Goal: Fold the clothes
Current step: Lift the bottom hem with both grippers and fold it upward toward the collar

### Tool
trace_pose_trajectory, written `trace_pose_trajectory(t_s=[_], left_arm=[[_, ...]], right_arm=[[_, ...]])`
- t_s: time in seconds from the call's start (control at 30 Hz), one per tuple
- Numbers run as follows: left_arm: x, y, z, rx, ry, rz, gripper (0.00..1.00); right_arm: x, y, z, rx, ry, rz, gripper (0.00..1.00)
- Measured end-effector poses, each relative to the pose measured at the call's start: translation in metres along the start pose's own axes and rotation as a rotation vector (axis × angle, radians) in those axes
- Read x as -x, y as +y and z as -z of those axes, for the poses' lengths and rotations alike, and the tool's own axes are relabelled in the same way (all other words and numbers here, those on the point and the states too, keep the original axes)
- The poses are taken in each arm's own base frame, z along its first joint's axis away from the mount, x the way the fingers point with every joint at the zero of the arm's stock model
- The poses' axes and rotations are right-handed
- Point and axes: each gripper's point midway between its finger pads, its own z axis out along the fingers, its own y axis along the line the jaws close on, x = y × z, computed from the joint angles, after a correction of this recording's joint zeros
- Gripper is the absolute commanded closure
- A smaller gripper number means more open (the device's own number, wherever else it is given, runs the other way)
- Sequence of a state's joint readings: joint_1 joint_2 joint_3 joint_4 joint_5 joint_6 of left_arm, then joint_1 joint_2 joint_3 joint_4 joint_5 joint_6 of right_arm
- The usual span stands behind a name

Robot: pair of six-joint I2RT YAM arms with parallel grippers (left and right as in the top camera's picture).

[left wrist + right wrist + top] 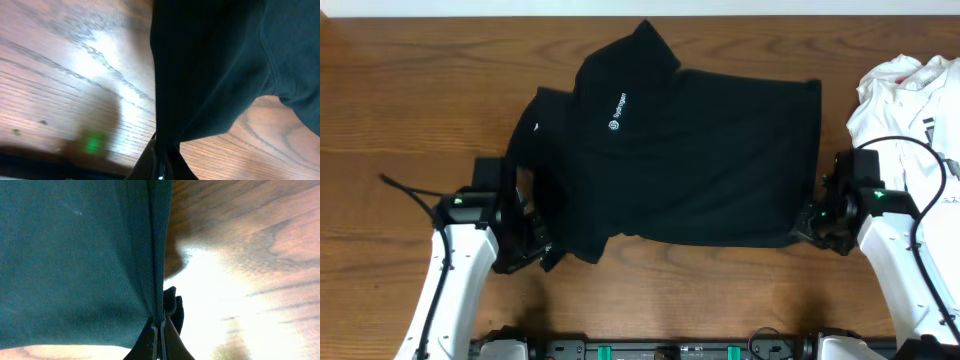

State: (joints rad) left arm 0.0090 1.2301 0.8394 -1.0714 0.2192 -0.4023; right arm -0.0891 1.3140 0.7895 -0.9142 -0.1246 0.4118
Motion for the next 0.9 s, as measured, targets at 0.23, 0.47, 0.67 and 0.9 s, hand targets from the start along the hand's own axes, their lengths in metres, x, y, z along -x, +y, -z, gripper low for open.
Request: trace_pose_trajectory(t_s=[0.23, 0.47, 0.67, 0.9], left_arm=[[0.010, -0.002, 0.022, 0.021, -0.041, -0.022, 0.94], [0.025, -0.013, 0.051, -0.001, -0.109, -0.032, 0.94], [0.046, -0.028, 0.075, -0.050, -0.208, -0.048, 0.94], [0.081, -0.048, 0.087, -0.089, -0.295, -0.074, 0.94]], right_arm=[[-0.003, -0.002, 0.009, -0.021, 0.026, -0.001, 0.99], [0.005, 0.003, 0.024, -0.015, 0.010, 0.005, 0.99], [0.022, 0.011, 0.039, 0.007, -0.046, 0.006, 0.99], [0.045, 0.012, 0.043, 0.035, -0.127, -0.013, 0.99]])
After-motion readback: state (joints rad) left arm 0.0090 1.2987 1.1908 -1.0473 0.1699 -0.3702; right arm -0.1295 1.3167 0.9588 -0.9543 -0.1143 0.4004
